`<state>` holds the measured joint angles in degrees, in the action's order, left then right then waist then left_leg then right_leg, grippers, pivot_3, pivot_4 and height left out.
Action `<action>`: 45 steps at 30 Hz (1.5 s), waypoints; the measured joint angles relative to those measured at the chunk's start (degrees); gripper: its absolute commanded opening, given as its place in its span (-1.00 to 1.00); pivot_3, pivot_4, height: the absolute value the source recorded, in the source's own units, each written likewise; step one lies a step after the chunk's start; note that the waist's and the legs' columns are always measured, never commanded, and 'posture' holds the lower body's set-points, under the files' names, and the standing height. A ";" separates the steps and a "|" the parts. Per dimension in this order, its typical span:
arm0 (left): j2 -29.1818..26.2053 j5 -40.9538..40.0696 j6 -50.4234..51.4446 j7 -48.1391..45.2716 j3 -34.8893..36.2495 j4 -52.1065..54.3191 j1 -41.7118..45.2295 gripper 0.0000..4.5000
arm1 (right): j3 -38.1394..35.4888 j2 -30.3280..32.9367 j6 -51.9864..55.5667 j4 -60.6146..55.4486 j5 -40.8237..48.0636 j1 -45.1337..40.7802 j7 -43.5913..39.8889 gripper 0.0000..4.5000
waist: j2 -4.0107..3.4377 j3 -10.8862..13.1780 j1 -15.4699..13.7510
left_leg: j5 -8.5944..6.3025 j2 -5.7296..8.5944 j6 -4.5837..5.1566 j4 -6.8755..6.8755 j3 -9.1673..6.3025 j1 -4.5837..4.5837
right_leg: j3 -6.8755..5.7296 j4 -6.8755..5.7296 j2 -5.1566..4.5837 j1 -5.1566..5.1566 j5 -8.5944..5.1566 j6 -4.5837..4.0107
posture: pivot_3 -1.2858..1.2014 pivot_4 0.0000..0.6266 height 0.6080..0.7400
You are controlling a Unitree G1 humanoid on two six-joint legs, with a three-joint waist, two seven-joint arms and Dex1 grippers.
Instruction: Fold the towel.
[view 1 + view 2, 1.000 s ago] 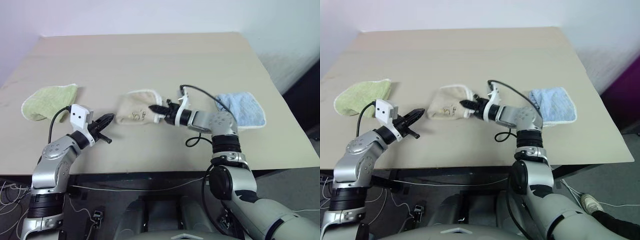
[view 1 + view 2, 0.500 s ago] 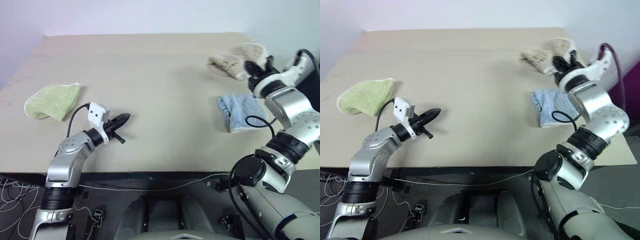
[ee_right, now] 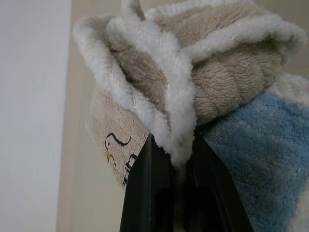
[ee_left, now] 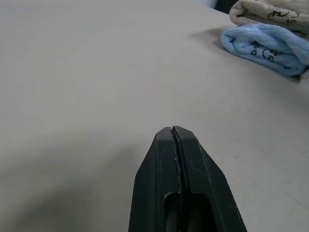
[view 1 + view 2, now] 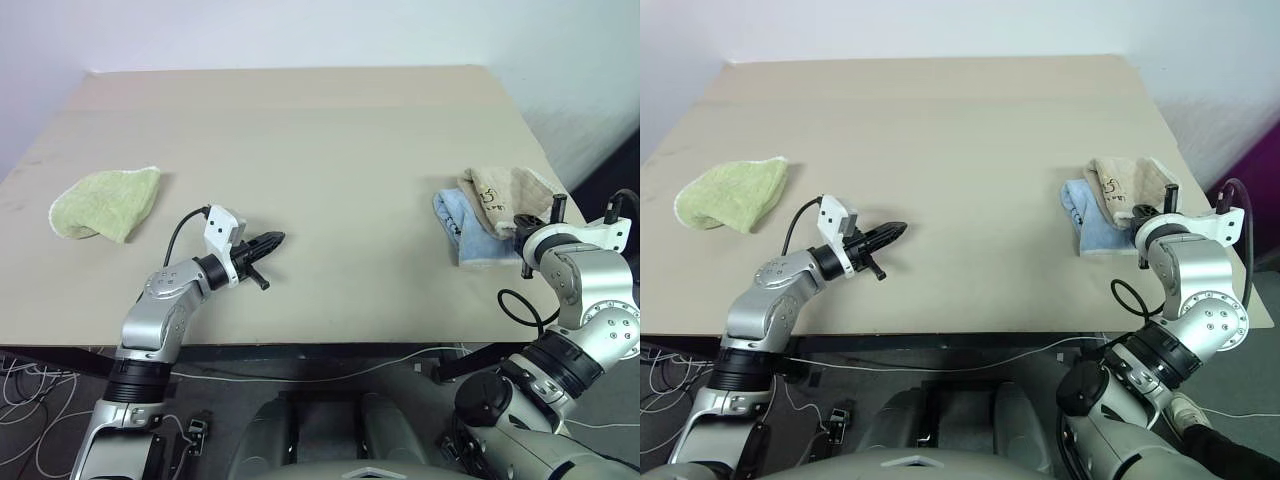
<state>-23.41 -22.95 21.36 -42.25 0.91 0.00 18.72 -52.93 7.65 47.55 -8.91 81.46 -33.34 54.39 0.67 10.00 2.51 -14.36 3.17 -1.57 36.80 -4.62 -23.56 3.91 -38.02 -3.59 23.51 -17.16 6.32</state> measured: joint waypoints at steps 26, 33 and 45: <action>1.19 1.10 -1.95 -0.61 -0.11 -2.16 -0.08 -1.00 | 14.76 16.91 -16.75 -4.34 -6.73 10.06 -4.98 0.99 | -0.02 0.01 -0.14 | 0.00 0.01 0.02 0.05 0.01 0.03 | -0.01 0.03 0.07 -0.09 -0.01 0.01 | 0.03 -0.52 1.00; 0.50 2.57 -4.78 1.39 1.51 -4.75 0.00 -1.00 | 30.45 30.50 -8.23 -7.49 -18.04 9.90 -23.92 0.99 | -0.02 0.01 -0.02 | -0.01 -0.05 0.03 0.07 0.01 0.07 | 0.00 0.05 0.06 -0.12 -0.01 0.01 | 0.03 -0.52 1.00; -3.91 4.74 -11.99 1.19 6.35 -7.15 -2.91 -1.00 | 59.15 25.75 -14.48 -2.16 -43.64 7.76 -59.78 0.99 | 0.04 0.03 -1.51 | -0.05 0.00 0.07 0.16 -0.04 0.05 | -0.07 0.13 -0.03 -0.17 0.00 0.02 | 0.03 -0.52 1.00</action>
<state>-27.32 -18.21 9.37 -41.06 7.26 -7.15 15.82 6.22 33.40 33.07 -11.07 37.82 -25.58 -5.39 0.71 10.03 1.00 -14.41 3.16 -1.50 36.96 -4.66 -23.50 3.83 -37.88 -3.62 23.34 -17.15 6.35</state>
